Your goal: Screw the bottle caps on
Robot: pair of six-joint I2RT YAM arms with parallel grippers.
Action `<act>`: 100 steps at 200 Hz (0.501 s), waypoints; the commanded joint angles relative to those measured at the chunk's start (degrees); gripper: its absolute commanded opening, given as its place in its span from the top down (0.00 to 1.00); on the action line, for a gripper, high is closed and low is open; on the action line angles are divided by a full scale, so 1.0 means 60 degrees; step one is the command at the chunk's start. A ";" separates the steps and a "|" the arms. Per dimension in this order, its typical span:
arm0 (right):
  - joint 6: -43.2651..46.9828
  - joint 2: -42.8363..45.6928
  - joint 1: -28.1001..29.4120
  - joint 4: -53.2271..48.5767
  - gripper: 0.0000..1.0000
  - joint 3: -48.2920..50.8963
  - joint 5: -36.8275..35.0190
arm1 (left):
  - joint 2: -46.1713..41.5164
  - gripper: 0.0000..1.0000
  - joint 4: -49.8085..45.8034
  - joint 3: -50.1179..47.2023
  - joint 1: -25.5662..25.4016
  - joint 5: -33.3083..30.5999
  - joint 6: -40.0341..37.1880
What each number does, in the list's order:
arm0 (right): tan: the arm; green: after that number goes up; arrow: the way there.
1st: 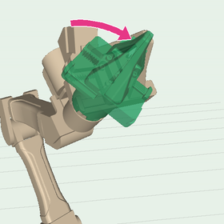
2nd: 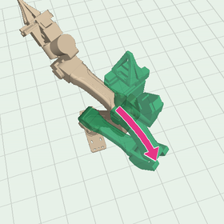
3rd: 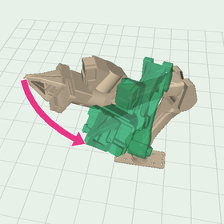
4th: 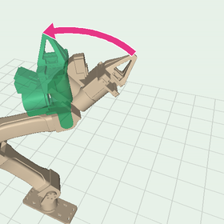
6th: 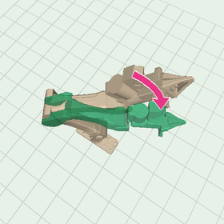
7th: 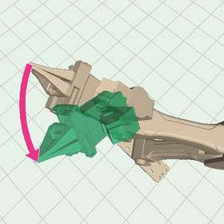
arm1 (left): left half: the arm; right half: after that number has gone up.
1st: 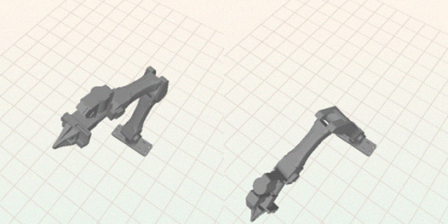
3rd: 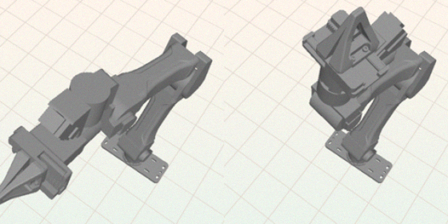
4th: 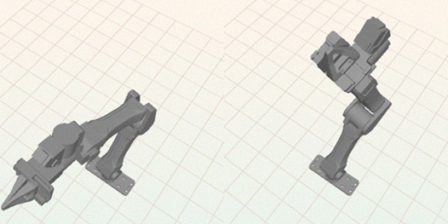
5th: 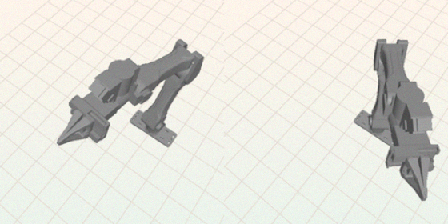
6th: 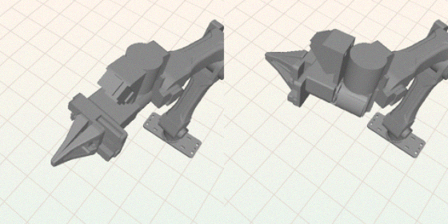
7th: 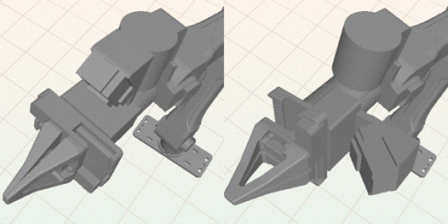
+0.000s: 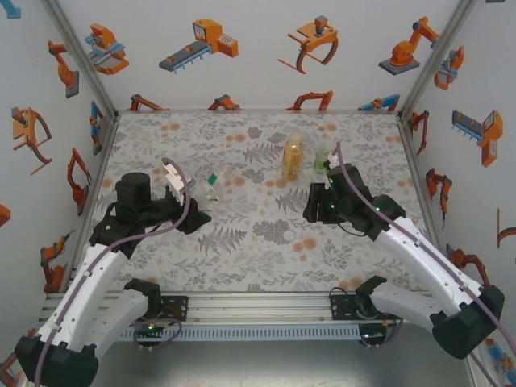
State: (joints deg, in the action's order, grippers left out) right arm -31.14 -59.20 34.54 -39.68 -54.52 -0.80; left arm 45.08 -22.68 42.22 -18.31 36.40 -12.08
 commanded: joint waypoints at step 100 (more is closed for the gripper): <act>-0.1537 -0.3299 0.1449 0.0235 0.49 -0.0656 -0.1007 | -0.1749 1.00 0.1288 -0.1202 0.0066 -0.0667 0.1609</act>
State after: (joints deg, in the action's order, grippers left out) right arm -38.15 -77.38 42.87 -40.03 -56.95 -5.89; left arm 36.01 -16.97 35.53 -17.96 35.05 -2.31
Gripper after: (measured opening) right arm 0.500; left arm 0.563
